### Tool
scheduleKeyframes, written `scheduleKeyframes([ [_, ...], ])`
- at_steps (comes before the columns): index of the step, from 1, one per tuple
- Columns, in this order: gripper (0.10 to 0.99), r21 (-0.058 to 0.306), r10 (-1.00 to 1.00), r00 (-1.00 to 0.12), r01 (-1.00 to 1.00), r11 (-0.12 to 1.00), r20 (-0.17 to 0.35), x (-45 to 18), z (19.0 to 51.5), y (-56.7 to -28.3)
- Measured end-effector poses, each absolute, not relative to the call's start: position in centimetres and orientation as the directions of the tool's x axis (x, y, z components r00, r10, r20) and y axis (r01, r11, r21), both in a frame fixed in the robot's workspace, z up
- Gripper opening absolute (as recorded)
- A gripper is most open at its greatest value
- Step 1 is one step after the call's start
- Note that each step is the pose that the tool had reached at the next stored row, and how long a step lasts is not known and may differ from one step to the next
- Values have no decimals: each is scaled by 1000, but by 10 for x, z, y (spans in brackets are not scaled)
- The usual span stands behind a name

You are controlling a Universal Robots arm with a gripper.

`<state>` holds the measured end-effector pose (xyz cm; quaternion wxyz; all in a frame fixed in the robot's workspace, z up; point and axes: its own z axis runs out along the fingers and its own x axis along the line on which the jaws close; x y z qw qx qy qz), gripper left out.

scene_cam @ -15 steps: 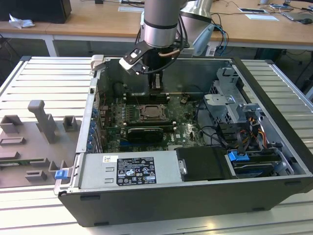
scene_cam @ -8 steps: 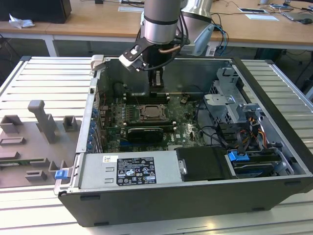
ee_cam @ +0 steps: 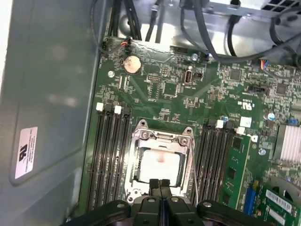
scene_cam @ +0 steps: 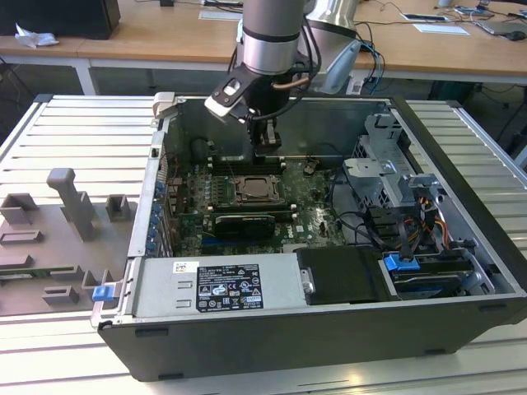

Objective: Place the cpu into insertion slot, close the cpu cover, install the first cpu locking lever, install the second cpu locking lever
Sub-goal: 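Install the first cpu locking lever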

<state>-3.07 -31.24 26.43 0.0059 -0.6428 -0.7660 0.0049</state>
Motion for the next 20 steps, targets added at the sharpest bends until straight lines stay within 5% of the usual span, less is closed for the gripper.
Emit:
scheduleKeyframes([
  [20,106,-3,869,-496,869,496,1,-31,264,-312],
])
